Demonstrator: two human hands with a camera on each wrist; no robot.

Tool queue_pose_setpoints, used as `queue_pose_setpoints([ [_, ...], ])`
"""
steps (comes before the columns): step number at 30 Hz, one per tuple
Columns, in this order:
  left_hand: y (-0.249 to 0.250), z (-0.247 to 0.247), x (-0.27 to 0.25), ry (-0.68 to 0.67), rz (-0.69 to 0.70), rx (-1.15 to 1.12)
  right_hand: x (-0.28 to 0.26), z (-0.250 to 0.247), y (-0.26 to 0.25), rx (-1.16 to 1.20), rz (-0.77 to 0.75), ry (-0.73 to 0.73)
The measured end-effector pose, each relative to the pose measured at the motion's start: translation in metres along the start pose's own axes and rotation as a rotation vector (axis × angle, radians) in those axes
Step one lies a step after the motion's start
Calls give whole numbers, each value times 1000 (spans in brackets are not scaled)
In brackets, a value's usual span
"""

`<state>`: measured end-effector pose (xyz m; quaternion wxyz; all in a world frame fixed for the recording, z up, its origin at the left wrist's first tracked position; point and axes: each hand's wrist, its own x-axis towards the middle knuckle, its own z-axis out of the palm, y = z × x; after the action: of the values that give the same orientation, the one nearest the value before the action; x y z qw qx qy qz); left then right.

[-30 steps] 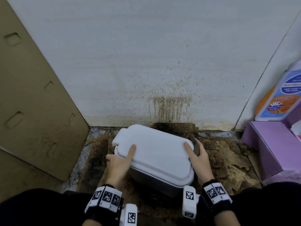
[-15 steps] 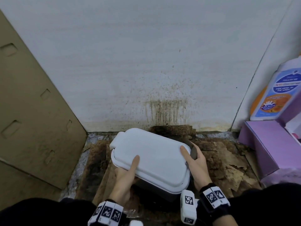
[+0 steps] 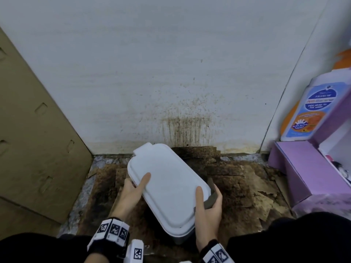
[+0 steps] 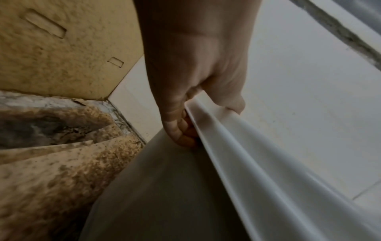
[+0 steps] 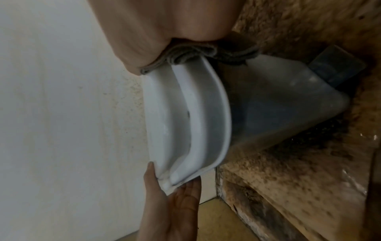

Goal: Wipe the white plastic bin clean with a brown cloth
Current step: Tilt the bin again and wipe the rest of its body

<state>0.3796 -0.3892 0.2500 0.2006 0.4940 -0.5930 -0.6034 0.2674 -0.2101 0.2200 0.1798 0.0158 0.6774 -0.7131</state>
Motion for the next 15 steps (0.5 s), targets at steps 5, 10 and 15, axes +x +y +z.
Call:
queue_pose_setpoints([
  [5, -8, 8, -4, 109, 32, 66, 9, -5, -4, -54, 13, -56],
  [10, -15, 26, -26, 176, 38, 113, 43, -17, -30, -112, 100, -378],
  [15, -21, 42, -47, 183, -26, 198, 67, -14, -43, -301, 53, -604],
])
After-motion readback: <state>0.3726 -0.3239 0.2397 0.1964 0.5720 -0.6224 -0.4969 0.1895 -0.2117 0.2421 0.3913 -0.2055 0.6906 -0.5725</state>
